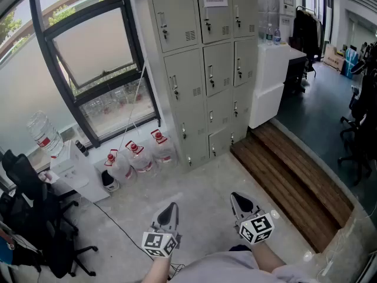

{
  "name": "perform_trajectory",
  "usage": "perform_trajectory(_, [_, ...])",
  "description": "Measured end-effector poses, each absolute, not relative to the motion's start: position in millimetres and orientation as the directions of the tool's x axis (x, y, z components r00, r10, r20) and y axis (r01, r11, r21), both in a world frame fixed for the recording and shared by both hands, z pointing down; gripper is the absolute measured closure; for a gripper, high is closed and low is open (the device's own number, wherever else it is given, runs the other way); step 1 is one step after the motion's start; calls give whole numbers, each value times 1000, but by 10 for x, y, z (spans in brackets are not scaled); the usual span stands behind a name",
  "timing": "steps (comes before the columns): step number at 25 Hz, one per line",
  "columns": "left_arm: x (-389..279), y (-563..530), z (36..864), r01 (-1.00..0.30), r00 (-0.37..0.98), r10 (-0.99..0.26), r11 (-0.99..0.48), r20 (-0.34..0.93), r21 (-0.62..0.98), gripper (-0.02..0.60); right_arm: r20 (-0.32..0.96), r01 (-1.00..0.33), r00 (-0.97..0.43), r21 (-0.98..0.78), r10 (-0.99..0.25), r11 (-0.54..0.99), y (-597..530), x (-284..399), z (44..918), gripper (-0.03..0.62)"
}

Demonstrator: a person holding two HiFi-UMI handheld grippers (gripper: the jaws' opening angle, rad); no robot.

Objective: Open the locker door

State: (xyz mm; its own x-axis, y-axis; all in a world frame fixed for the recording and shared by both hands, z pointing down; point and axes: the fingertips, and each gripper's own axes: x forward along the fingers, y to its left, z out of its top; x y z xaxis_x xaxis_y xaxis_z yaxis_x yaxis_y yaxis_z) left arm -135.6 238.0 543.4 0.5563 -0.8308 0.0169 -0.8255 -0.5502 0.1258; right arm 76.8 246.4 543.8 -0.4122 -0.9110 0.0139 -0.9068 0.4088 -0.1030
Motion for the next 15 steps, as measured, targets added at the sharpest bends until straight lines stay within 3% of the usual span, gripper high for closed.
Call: perform_trajectory(15, [-1350,2439,5376,-817,567,-824,-564,-16,119,572,22,-907,-414,-95,-910,410,2495,710,5424,580])
